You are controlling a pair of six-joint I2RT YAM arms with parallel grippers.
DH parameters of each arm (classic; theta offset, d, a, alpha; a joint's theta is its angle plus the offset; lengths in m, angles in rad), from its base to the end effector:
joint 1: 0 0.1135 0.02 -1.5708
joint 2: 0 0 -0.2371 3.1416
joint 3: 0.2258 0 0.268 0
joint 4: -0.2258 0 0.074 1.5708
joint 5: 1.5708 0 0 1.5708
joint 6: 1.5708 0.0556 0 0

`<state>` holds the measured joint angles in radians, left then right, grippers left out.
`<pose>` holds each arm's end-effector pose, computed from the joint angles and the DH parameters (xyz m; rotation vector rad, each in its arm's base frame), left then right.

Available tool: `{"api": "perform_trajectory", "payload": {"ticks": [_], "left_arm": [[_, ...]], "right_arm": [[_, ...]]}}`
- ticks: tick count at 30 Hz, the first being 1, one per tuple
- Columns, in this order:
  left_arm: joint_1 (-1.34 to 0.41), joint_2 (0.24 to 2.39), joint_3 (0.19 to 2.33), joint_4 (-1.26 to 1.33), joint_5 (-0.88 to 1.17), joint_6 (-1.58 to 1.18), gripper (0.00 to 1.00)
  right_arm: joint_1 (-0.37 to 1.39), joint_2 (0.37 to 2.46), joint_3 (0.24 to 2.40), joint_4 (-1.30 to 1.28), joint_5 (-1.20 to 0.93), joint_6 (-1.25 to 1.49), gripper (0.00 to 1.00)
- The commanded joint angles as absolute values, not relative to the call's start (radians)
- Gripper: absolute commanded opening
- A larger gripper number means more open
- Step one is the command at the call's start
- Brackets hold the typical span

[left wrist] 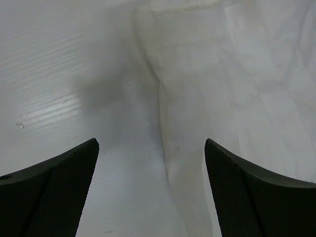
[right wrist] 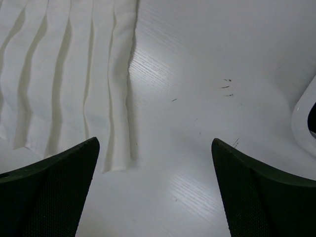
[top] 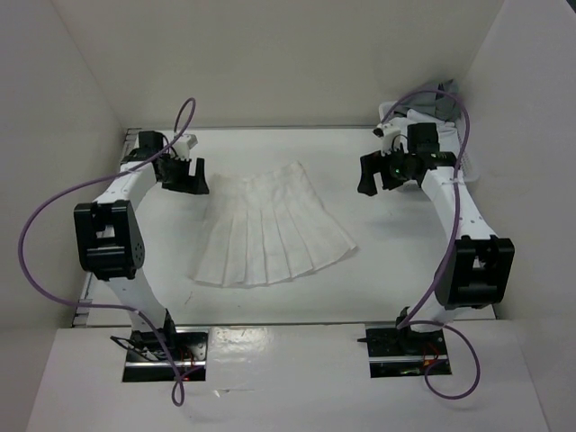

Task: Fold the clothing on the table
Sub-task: Flatten the skirt out

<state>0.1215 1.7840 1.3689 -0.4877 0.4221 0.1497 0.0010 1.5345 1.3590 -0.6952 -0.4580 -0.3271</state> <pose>0.4104 0.0272 0.1969 0.2122 2.3966 -0.3968 0.3588 0.0249 0.2692 -0.5820 2.2893 0.4018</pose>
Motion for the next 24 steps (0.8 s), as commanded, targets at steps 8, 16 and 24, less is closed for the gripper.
{"api": "perform_trajectory", "payload": {"ticks": [8, 16, 24], "left_arm": [[-0.052, 1.940, 1.565, -0.382, 0.309, 0.048, 0.93], [-0.092, 2.029, 1.647, -0.393, 0.250, 0.017, 0.90], [-0.092, 2.019, 1.594, -0.359, 0.160, 0.017, 0.89]], "right_arm": [[0.003, 1.690, 1.486, -0.761, -0.566, -0.348, 0.94], [0.003, 1.763, 1.548, -0.785, -0.615, -0.348, 0.92], [0.003, 1.741, 1.516, -0.795, -0.595, -0.357, 0.92]]}}
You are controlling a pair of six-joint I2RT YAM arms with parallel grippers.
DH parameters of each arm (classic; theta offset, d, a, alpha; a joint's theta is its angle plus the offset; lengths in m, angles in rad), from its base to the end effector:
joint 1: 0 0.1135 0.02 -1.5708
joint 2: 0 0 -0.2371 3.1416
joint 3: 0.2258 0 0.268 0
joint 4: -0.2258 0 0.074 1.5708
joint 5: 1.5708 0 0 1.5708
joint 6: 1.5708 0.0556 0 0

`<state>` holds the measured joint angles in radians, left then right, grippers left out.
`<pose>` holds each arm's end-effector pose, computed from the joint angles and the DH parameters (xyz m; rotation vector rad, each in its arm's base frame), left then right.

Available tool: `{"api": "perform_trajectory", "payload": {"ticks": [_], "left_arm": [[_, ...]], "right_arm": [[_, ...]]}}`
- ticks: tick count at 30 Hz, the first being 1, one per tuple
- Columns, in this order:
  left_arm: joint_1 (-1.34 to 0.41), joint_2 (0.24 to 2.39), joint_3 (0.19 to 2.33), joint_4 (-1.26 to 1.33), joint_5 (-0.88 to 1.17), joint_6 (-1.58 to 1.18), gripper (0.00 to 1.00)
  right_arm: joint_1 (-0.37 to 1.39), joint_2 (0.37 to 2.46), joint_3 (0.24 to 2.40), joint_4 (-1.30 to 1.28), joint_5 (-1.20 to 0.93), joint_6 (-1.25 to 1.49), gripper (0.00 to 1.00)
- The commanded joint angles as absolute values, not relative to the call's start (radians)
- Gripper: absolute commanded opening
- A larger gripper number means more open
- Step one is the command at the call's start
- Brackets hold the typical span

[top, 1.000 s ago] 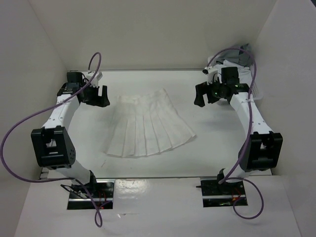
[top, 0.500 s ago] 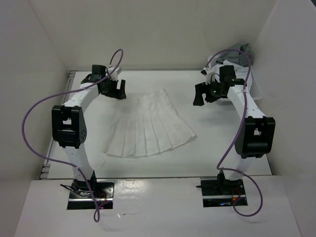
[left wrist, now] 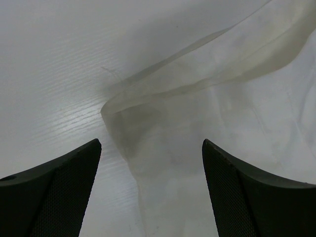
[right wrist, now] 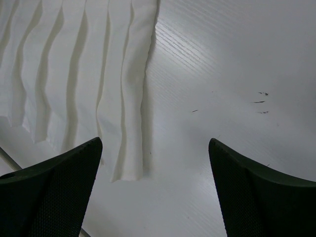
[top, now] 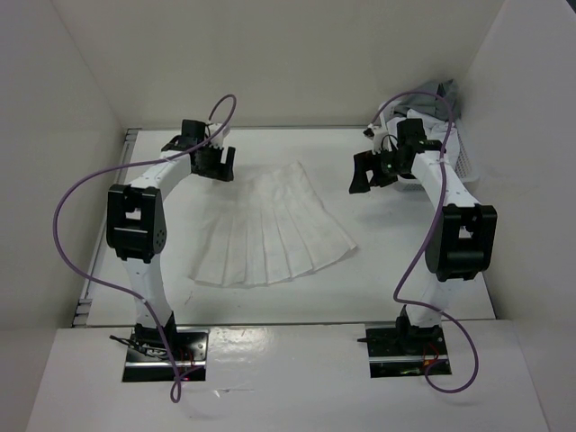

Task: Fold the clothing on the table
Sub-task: Flatten the skirt out

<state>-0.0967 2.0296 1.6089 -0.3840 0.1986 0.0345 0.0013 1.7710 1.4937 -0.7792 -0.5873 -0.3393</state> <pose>0.4737 -0.0570 0.1816 0.2502 2.3579 -0.2656 0.3939 0.0313 0.2273 -0.6130 2.4042 0.6278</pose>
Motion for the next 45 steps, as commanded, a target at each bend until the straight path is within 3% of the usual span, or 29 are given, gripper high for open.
{"api": "perform_trajectory", "payload": {"ticks": [1, 8, 13, 14, 16, 18, 23, 27, 29, 37, 43, 45], "left_arm": [[-0.092, 2.028, 1.603, -0.359, 0.160, 0.017, 0.89], [-0.092, 2.091, 1.626, -0.380, 0.126, 0.006, 0.88], [-0.092, 2.111, 1.637, -0.391, 0.117, 0.006, 0.75], [-0.092, 2.121, 1.646, -0.391, 0.117, 0.006, 0.67], [-0.092, 2.121, 1.646, -0.391, 0.117, 0.006, 0.60], [-0.092, 2.121, 1.646, -0.391, 0.117, 0.015, 0.43], [-0.051, 2.108, 1.674, -0.414, 0.251, 0.058, 0.28], [0.073, 2.120, 1.729, -0.492, 0.581, 0.103, 0.28], [0.100, 2.135, 1.752, -0.541, 0.623, 0.123, 0.28], [0.118, 2.126, 1.706, -0.577, 0.655, 0.182, 0.30], [0.097, 2.076, 1.643, -0.565, 0.599, 0.184, 0.42], [0.083, 2.011, 1.565, -0.504, 0.543, 0.155, 0.53]], "right_arm": [[0.003, 1.741, 1.516, -0.795, -0.595, -0.357, 0.92], [0.003, 1.741, 1.516, -0.795, -0.586, -0.357, 0.92], [0.003, 1.741, 1.516, -0.795, -0.577, -0.357, 0.92], [0.003, 1.741, 1.516, -0.795, -0.577, -0.357, 0.92], [0.003, 1.741, 1.516, -0.795, -0.577, -0.357, 0.92], [0.003, 1.741, 1.516, -0.795, -0.577, -0.357, 0.92], [0.003, 1.741, 1.526, -0.795, -0.601, -0.357, 0.92], [0.003, 1.781, 1.551, -0.795, -0.658, -0.357, 0.89], [0.024, 1.812, 1.586, -0.804, -0.680, -0.357, 0.89], [0.141, 2.023, 1.802, -0.741, -0.736, -0.298, 0.87], [0.166, 2.173, 1.977, -0.770, -0.758, -0.288, 0.87], [0.166, 2.186, 1.987, -0.770, -0.781, -0.288, 0.86]]}}
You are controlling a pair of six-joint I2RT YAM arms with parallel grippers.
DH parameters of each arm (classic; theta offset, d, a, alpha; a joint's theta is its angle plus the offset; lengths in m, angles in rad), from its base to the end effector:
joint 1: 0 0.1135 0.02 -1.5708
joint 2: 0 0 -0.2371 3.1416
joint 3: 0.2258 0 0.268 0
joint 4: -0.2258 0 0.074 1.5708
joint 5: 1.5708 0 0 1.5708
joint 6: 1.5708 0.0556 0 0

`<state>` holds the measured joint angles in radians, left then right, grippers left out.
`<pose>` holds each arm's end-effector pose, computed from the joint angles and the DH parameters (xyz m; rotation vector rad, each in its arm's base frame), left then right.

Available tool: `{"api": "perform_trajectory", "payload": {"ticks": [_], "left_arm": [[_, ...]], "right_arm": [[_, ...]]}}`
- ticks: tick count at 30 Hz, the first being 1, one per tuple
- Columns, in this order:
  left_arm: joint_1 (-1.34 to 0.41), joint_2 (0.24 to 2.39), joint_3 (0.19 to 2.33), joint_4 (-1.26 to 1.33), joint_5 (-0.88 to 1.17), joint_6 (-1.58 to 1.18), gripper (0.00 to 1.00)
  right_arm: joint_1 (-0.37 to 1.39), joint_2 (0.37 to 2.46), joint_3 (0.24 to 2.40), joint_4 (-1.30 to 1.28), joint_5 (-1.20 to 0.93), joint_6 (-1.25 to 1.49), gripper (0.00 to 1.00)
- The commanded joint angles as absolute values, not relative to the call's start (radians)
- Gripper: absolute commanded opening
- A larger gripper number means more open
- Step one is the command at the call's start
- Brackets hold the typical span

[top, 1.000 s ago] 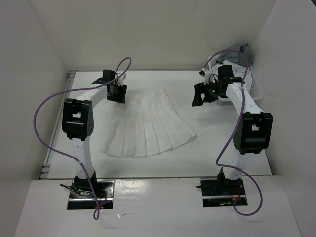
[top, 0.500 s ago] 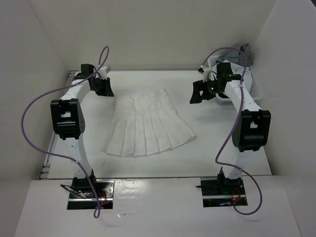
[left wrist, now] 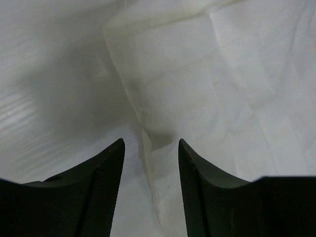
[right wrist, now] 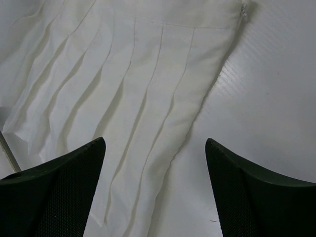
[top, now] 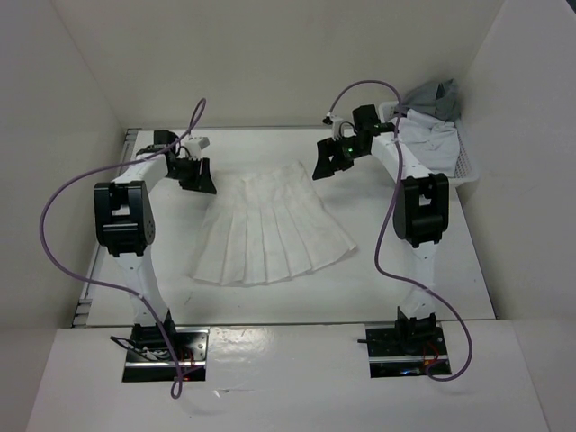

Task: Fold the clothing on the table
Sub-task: Flatten the skirt out

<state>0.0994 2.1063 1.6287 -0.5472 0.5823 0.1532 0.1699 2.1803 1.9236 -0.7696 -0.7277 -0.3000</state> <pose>0.4638 0.0155 0.1477 0.2725 2.4531 -0.6445 0.4702 0.1182 0.2008 -0.8142 2.2955 0.8764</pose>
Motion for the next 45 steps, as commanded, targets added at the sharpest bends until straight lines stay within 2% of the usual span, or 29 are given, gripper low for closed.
{"api": "perform_trajectory", "payload": {"ticks": [1, 4, 14, 25, 45], "left_arm": [[0.065, 1.990, 1.539, -0.482, 0.514, 0.146, 0.55], [0.052, 1.950, 1.486, -0.425, 0.417, 0.127, 0.60], [0.009, 1.962, 1.496, -0.342, 0.296, 0.066, 0.60], [-0.032, 2.068, 1.646, -0.362, 0.307, 0.066, 0.59], [-0.032, 2.141, 1.709, -0.380, 0.269, 0.086, 0.58]], "right_arm": [[0.166, 2.186, 1.973, -0.770, -0.781, -0.288, 0.86], [0.176, 2.175, 1.940, -0.750, -0.781, -0.288, 0.86], [0.195, 2.184, 1.930, -0.750, -0.772, -0.288, 0.86], [0.195, 2.137, 1.888, -0.741, -0.743, -0.298, 0.86], [0.195, 2.157, 1.928, -0.759, -0.733, -0.298, 0.86]]}}
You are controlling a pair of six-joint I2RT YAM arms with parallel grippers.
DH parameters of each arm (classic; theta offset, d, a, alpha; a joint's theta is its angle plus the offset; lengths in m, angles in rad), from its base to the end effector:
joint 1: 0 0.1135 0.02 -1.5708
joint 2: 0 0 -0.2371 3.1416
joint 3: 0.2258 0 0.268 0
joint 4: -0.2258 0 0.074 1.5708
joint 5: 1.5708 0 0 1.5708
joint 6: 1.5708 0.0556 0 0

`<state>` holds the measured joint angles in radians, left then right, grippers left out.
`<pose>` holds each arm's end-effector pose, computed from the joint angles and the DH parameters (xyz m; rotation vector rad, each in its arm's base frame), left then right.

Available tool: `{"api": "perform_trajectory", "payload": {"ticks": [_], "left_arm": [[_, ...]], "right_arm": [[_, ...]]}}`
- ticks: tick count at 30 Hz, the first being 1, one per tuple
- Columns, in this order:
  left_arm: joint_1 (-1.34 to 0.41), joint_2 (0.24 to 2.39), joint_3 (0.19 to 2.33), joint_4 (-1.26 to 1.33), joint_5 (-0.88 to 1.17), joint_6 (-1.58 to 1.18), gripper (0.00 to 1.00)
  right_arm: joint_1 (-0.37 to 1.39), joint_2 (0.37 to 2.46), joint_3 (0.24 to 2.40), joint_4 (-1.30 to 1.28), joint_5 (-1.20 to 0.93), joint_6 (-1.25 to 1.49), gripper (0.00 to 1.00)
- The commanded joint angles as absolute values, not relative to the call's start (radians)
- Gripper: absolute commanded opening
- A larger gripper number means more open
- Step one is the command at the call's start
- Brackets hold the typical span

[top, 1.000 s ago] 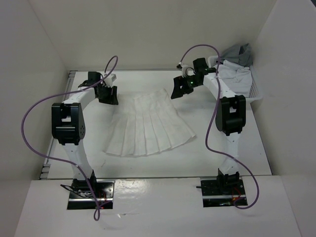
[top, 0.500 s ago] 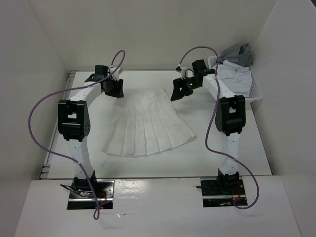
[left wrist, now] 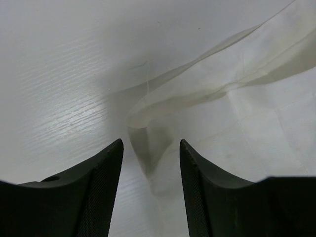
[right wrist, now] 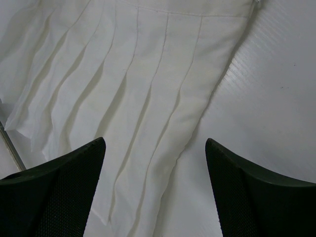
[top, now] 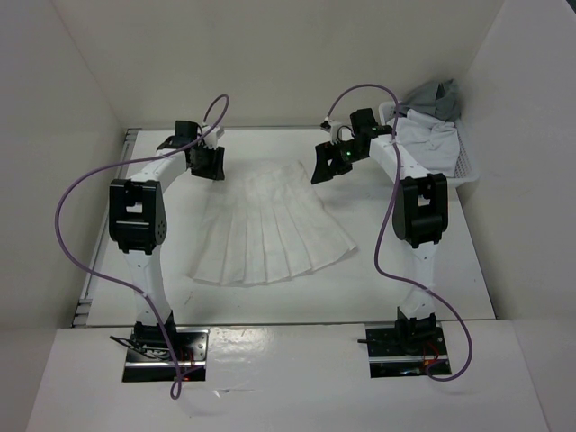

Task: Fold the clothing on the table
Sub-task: Flatten the skirt out

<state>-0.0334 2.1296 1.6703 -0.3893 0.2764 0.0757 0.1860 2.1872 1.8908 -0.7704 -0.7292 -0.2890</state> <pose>0.4899 -0.0316 0.1569 0.2564 2.3867 -0.3142 0.4650 0.1252 0.1870 -0.8147 2.3368 0.9061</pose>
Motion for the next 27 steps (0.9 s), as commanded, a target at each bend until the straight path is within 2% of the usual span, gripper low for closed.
{"api": "perform_trajectory", "payload": {"ticks": [1, 20, 23, 27], "left_arm": [[-0.041, 2.141, 1.709, -0.380, 0.268, 0.086, 0.56], [-0.078, 2.178, 1.729, -0.380, 0.183, 0.095, 0.53], [-0.078, 2.178, 1.738, -0.380, 0.183, 0.104, 0.48], [-0.078, 2.178, 1.715, -0.380, 0.201, 0.114, 0.37]], "right_arm": [[0.195, 2.157, 1.937, -0.759, -0.733, -0.298, 0.86], [0.195, 2.184, 1.956, -0.778, -0.733, -0.307, 0.86], [0.195, 2.184, 1.956, -0.778, -0.733, -0.307, 0.86], [0.195, 2.194, 1.956, -0.778, -0.733, -0.307, 0.86]]}}
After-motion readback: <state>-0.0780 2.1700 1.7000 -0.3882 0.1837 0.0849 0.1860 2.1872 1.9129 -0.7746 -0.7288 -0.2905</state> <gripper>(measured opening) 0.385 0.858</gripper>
